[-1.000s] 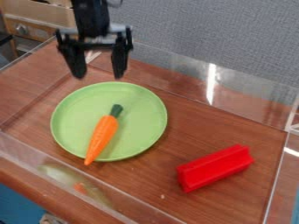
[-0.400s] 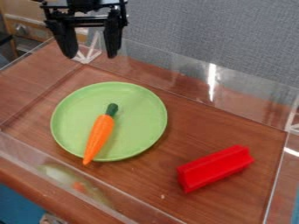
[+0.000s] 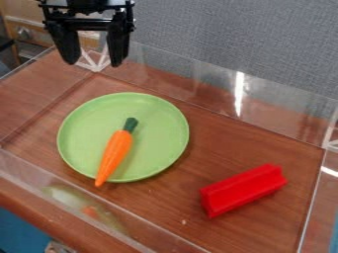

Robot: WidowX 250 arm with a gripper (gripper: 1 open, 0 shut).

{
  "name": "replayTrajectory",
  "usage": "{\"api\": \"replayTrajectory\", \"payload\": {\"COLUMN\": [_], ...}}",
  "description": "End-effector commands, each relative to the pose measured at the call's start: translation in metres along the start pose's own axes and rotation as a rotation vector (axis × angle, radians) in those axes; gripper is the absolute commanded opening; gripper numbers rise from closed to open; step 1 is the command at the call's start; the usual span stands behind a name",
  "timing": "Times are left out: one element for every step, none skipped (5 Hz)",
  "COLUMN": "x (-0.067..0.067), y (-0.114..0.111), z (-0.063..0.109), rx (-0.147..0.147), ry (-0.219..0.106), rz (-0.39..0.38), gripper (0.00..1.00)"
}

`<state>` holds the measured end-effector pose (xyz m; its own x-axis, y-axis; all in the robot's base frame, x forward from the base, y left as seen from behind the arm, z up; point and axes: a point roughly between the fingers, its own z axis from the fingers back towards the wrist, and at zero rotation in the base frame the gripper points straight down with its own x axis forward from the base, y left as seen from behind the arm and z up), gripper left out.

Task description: Put the carrot on the green plate

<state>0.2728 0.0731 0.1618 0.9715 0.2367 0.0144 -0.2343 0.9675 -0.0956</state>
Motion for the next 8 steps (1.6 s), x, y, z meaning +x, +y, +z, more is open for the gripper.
{"api": "replayTrajectory", "payload": {"x": [0.002, 0.004, 0.007, 0.013, 0.017, 0.023, 0.026, 0.02], "y": [0.019, 0.032, 0.025, 0.016, 0.007, 0.004, 0.0, -0.014], "z": [0.006, 0.001, 0.005, 0.007, 0.007, 0.002, 0.002, 0.006], "rx": [0.016, 0.025, 0.032, 0.037, 0.044, 0.052, 0.055, 0.056], "ry": [-0.025, -0.014, -0.011, -0.007, 0.003, 0.018, 0.027, 0.04], "rz": [-0.017, -0.042, -0.059, -0.075, -0.093, -0.078, -0.052, -0.08], "gripper": [1.0, 0.0, 1.0, 0.0, 1.0, 1.0, 1.0, 1.0]}}
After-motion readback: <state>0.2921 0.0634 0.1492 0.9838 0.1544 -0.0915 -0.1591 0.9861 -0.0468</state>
